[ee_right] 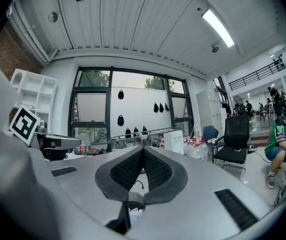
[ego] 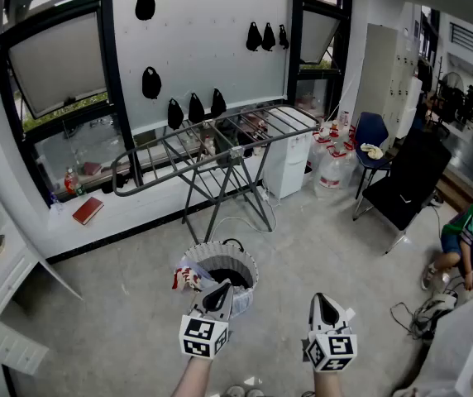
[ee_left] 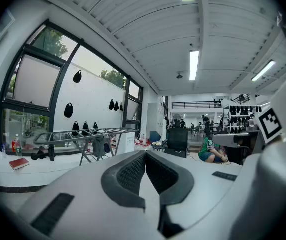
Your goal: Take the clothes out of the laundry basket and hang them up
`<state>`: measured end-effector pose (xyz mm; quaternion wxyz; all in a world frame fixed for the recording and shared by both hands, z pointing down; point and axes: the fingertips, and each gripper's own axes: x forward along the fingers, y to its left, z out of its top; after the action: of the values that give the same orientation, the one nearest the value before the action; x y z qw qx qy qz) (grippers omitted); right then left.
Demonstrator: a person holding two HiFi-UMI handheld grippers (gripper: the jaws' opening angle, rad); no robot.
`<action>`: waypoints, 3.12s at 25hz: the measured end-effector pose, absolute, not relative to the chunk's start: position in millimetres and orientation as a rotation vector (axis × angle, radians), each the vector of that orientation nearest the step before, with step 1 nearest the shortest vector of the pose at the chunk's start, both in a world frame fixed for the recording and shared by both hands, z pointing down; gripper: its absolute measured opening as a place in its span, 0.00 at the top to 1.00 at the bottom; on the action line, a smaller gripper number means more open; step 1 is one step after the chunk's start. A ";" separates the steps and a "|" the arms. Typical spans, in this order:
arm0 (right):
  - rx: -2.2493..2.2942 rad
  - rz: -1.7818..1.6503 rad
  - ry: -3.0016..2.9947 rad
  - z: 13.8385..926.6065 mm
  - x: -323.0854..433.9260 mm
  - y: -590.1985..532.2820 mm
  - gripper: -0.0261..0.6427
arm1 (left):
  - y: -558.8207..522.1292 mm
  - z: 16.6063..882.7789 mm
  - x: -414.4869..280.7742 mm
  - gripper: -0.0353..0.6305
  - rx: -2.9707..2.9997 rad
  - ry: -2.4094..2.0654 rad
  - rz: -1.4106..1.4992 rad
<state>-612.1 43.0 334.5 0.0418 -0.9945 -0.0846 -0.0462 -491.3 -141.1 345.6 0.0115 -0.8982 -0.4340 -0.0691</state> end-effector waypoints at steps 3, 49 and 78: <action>-3.040 -0.145 -0.260 336.5 -610.3 44.3 0.96 | -138.3 347.3 -490.9 0.91 -2.803 -1.386 -0.213; -2.974 -0.102 -0.243 338.2 -598.7 43.4 0.75 | -131.5 352.5 -479.9 0.68 -2.777 -1.571 -0.260; -2.967 -0.105 -0.171 373.7 -409.5 217.2 0.75 | 19.7 394.1 -296.2 0.67 -2.818 -1.467 -0.302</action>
<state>-409.5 217.2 373.7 0.0840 -0.9942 -0.0573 -0.0352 -296.2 19.7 394.1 -0.0250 -0.8828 -0.4595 -0.0946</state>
